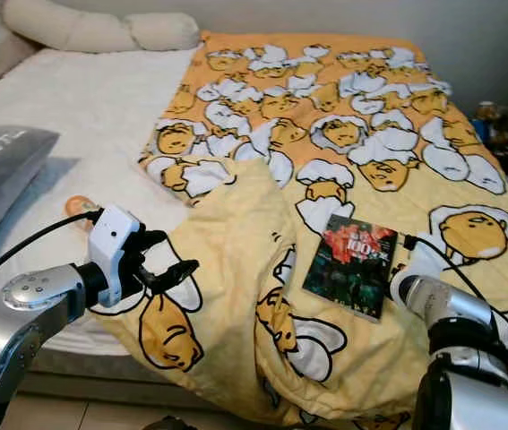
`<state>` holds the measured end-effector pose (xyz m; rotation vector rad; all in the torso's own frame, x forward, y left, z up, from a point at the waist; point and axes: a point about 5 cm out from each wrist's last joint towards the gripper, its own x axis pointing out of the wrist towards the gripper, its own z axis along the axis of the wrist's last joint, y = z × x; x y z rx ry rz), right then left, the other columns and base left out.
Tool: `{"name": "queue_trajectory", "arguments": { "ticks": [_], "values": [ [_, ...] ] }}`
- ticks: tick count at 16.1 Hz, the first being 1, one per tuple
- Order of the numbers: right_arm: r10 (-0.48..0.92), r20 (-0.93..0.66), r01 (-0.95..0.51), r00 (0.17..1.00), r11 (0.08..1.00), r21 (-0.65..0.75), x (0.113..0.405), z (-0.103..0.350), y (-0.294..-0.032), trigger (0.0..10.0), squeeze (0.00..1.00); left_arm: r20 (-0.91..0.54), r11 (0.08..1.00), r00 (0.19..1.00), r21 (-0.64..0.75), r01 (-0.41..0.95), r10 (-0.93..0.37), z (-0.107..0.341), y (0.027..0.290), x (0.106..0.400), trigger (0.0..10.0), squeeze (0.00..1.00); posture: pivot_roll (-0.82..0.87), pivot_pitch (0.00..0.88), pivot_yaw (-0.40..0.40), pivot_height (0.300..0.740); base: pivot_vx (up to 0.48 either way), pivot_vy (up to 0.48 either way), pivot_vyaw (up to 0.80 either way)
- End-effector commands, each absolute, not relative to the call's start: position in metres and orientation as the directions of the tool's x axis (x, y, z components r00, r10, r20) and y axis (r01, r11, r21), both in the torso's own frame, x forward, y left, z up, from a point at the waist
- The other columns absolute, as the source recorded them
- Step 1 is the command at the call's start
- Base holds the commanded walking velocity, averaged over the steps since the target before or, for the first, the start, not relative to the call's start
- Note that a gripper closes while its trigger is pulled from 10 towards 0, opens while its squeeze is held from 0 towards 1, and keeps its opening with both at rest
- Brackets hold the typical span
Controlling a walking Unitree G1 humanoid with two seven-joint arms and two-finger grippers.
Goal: Clean up the room
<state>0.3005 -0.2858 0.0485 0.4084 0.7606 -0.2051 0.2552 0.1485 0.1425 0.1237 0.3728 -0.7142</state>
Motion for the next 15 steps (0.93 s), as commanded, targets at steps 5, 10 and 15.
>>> {"name": "queue_trajectory", "arguments": {
  "ticks": [5, 10, 15],
  "values": [
    [0.093, -0.538, 0.129, 0.838, 0.924, 0.36, 0.313, 0.08, -0.275, 10.0, 0.0, -0.306, 0.857, 0.826, 0.057, 0.512, -0.473, 0.155, 0.178, 0.262, 10.0, 0.0, 0.03, 0.0, 0.054, 0.74, 0.0, 0.0, 0.0],
    [0.192, -0.339, -0.121, 0.921, 0.968, 0.218, 0.282, 0.101, -0.211, 10.0, 0.0, -0.181, 0.951, 0.958, 0.173, 0.255, -0.224, 0.167, 0.188, 0.269, 10.0, 0.0, 0.01, 0.0, 0.047, 0.74, 0.0, 0.0, 0.0],
    [0.104, -0.267, -0.058, 0.958, 0.983, 0.173, 0.241, 0.11, -0.175, 10.0, 0.0, -0.203, 0.96, 0.957, 0.146, 0.239, -0.207, 0.151, 0.172, 0.267, 10.0, 0.0, -0.03, 0.0, 0.058, 0.74, 0.0, 0.295, 0.0]
  ]
}}
